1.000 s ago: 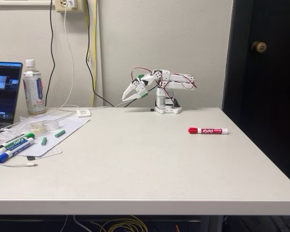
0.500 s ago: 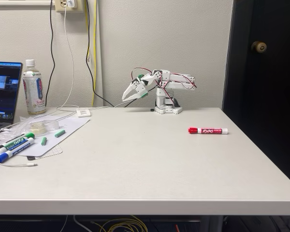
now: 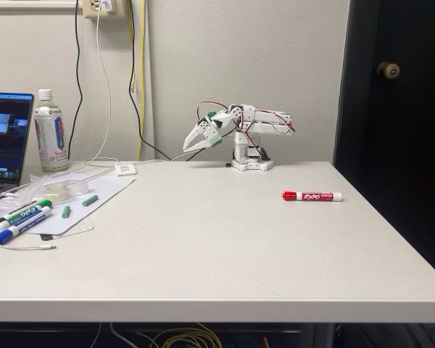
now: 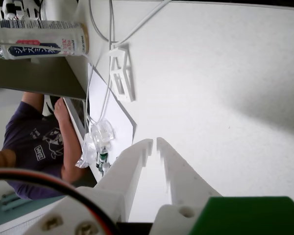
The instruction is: Pick up the red marker.
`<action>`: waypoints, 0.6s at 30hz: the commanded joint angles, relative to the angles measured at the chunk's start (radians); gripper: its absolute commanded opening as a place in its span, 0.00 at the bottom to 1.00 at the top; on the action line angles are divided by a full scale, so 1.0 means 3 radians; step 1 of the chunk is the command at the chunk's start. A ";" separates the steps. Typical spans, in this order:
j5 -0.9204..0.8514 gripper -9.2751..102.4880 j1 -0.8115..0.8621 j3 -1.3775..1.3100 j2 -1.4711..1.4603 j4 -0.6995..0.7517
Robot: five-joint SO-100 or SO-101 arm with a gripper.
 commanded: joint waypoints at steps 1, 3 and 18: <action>0.0026 0.08 0.0026 -0.0015 0.0020 0.0010; 0.0051 0.08 0.0046 -0.0015 0.0026 0.0020; -0.0169 0.08 -0.0056 -0.0051 0.0026 -0.0690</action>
